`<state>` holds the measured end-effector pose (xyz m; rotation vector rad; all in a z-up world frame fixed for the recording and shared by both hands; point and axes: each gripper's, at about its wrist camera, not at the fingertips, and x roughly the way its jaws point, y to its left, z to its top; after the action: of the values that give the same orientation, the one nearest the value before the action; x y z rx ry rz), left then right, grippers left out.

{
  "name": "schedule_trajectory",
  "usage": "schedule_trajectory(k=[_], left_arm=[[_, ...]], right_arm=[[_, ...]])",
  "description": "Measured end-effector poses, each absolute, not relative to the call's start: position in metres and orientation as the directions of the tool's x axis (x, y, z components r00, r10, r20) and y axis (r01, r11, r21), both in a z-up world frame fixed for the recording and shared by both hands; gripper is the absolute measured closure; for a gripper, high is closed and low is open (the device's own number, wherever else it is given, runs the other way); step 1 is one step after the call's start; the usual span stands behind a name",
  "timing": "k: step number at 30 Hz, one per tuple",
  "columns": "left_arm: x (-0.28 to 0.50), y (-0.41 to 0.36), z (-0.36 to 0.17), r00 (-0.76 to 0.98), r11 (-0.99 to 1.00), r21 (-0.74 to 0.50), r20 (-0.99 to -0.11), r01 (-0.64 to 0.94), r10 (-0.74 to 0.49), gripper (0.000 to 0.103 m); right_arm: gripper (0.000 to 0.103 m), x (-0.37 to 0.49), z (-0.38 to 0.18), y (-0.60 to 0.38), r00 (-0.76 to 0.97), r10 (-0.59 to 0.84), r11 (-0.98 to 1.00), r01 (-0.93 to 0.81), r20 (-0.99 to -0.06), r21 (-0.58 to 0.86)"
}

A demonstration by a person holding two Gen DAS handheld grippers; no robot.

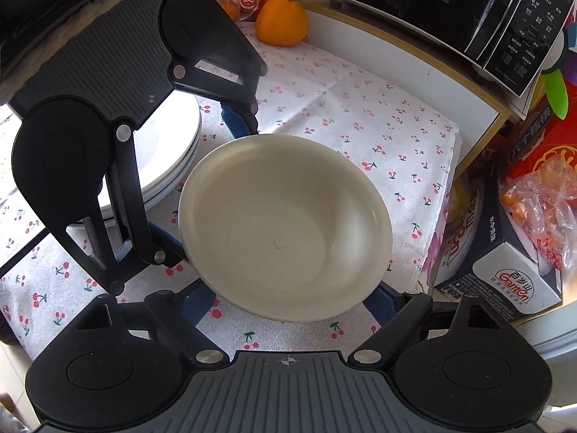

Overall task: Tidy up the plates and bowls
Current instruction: 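Lift the bowl stack with both grippers and carry it over the white plates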

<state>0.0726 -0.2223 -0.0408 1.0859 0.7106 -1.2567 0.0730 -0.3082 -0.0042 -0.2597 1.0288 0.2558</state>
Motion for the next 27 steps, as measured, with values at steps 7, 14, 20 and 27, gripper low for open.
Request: schedule_trajectory(k=[7,14,20,27], left_arm=[[0.067,-0.219,-0.029,0.228,-0.037,0.264,-0.89,0.964,-0.395,0.027],[0.064,-0.211,-0.017,0.24,-0.027,0.275,-0.882,0.961,-0.406,0.026],[0.062,-0.2,-0.008,0.263,-0.007,0.291,-0.876,0.957,-0.405,0.026],[0.06,-0.181,0.002,0.298,0.031,0.311,-0.871,0.95,-0.39,0.025]], right_arm=[[0.014,0.067,0.009,-0.306,0.511,0.086,0.938,-0.33,-0.856,-0.103],[0.014,0.061,0.023,-0.302,0.527,0.096,0.936,-0.337,-0.845,-0.103],[0.014,0.062,0.033,-0.292,0.54,0.109,0.929,-0.355,-0.834,-0.108],[0.014,0.067,0.043,-0.274,0.554,0.136,0.915,-0.388,-0.821,-0.11]])
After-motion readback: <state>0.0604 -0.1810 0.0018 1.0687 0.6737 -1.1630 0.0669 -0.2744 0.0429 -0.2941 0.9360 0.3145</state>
